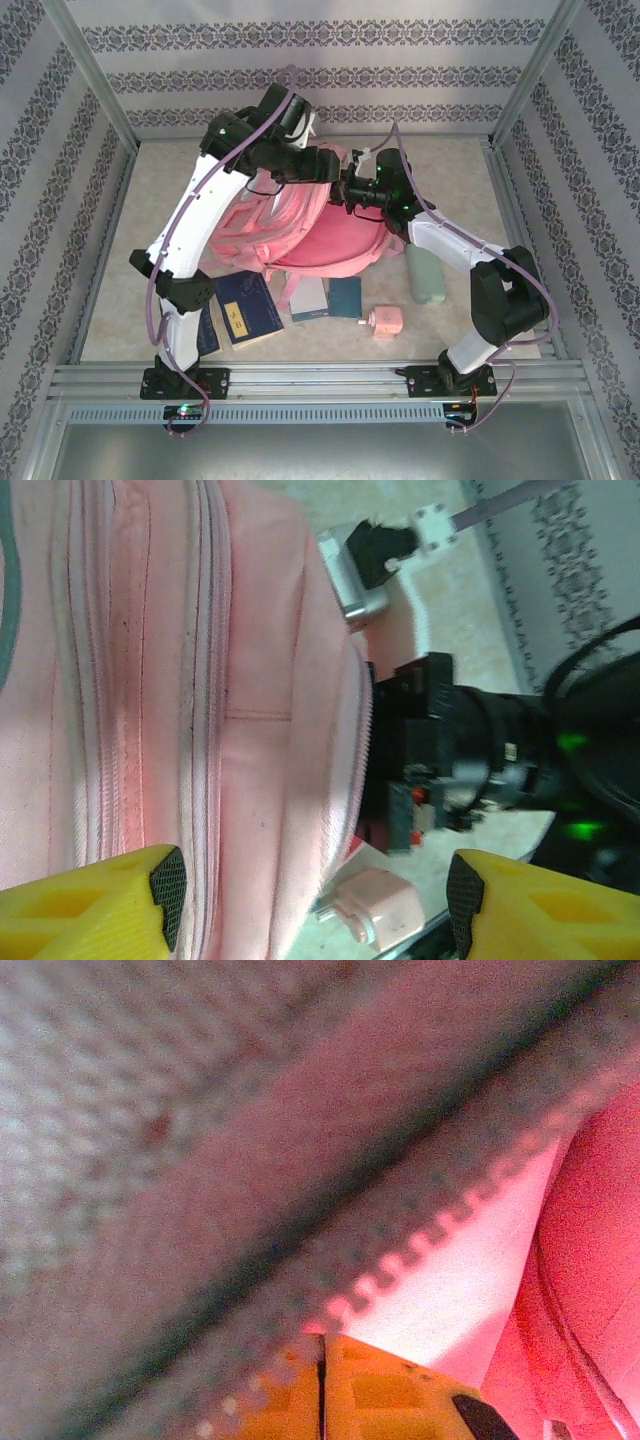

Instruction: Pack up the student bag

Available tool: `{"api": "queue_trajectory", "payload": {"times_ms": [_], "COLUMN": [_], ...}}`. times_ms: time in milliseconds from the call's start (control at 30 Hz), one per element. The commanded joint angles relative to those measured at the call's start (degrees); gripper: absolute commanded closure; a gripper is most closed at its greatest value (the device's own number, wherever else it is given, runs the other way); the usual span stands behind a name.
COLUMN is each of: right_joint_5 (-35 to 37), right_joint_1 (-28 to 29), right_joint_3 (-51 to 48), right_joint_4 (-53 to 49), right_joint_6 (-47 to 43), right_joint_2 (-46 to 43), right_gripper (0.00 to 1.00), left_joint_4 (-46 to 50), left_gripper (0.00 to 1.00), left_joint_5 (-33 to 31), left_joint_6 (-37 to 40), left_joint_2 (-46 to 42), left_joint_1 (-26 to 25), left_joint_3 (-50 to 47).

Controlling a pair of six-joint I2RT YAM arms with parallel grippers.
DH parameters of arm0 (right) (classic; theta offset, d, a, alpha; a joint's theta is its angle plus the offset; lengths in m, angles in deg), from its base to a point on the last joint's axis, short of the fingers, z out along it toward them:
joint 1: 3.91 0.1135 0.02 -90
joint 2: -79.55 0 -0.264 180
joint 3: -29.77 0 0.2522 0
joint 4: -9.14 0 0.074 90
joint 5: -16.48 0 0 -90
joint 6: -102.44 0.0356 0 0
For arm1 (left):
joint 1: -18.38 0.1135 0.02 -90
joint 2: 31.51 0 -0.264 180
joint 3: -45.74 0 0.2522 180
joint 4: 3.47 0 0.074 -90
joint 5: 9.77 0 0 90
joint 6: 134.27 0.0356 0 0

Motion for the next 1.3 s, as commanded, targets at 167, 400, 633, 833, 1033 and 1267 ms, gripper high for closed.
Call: {"api": "queue_trajectory", "payload": {"times_ms": [167, 400, 633, 833, 1033, 1267], "right_joint_5": [-1.9, -2.0, -1.6, 0.1, 8.2, 20.6], "right_joint_1": [1.8, 2.1, 2.6, 2.7, 2.5, 2.6], "right_joint_3": [2.9, 2.5, 2.3, 2.2, 5.7, 7.2], "right_joint_4": [5.5, 5.0, 3.6, -2.2, -27.4, -50.9], "right_joint_6": [0.7, 0.3, -1.0, -5.7, -23.4, -39.0], "right_joint_2": [0.0, -0.4, -1.0, -2.7, -8.5, -16.0], "right_gripper": [0.89, 0.90, 0.91, 0.92, 0.77, 0.61], "left_joint_4": [4.7, 4.5, 4.0, 1.0, -0.3, -2.6], "left_gripper": [0.33, 0.54, 0.93, 1.00, 1.00, 1.00], "left_joint_5": [-3.7, -4.3, -0.6, 4.4, 0.8, 1.2], "left_joint_6": [1.7, 1.7, 1.9, 2.5, 2.3, 1.7], "left_joint_2": [4.3, 5.2, 5.4, 4.4, 2.3, -0.4], "left_joint_1": [-0.1, -0.1, 0.0, 0.8, 2.6, 6.0], "left_joint_3": [3.9, 4.1, 3.9, 3.9, 3.8, 2.7]}}
